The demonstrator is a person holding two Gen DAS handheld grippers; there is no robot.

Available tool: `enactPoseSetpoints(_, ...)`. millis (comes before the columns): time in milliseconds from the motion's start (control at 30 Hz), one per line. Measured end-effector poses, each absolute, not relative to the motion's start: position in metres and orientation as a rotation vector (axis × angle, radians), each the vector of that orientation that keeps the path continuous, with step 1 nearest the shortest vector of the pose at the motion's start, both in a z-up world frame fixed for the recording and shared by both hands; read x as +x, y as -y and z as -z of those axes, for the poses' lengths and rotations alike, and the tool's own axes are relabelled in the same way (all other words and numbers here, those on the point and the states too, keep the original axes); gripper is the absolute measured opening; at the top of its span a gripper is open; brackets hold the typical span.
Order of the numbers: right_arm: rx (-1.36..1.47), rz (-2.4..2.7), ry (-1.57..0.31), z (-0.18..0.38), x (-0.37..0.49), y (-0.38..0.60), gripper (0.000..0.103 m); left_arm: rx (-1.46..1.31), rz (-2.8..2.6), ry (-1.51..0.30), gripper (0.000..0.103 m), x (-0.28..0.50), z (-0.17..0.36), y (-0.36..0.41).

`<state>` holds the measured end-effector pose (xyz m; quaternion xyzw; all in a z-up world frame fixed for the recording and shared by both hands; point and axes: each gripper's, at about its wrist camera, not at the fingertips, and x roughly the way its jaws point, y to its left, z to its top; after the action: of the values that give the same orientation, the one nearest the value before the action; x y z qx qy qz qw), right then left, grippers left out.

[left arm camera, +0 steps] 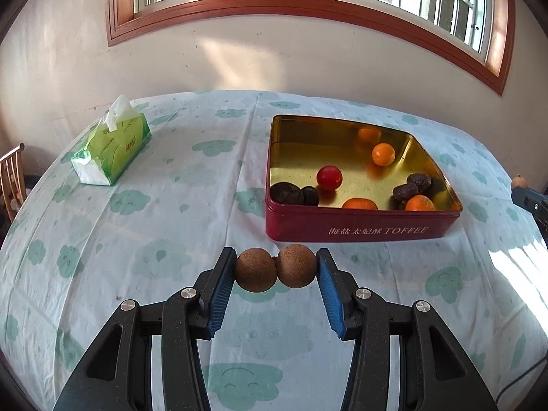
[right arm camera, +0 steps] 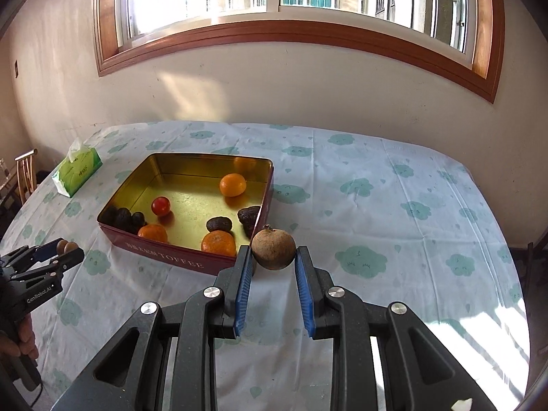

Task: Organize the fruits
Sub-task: 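Carry the brown fruits over the tin and open both grippers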

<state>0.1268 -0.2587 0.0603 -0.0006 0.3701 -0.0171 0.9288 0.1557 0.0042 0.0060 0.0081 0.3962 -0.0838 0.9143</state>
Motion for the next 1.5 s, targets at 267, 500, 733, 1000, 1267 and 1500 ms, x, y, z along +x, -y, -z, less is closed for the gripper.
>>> enactPoseSetpoints(267,0.003,-0.033,-0.791,-0.046,0.143,0.232,0.024,0.033,0.2,-0.803,0.049,0.175,-0.016,0.005)
enactPoseSetpoints(500,-0.007,-0.075,-0.8,-0.039,0.17,0.214,0.024,0.051,0.215,-0.794,0.049,0.197,-0.022,0.016)
enactPoseSetpoints(733,-0.011,-0.091,-0.83,-0.026,0.192,0.205,0.024,0.068,0.216,-0.814,0.049,0.217,-0.016,0.028)
enactPoseSetpoints(1000,-0.006,-0.075,-0.866,-0.01,0.208,0.21,0.024,0.112,0.22,-0.832,0.049,0.233,-0.003,0.041)
enactPoseSetpoints(1267,-0.01,-0.064,-0.884,-0.002,0.221,0.213,0.024,0.102,0.215,-0.841,0.049,0.248,0.002,0.043)
enactPoseSetpoints(1500,-0.006,-0.058,-0.901,0.004,0.233,0.214,0.024,0.112,0.209,-0.854,0.049,0.257,0.007,0.044)
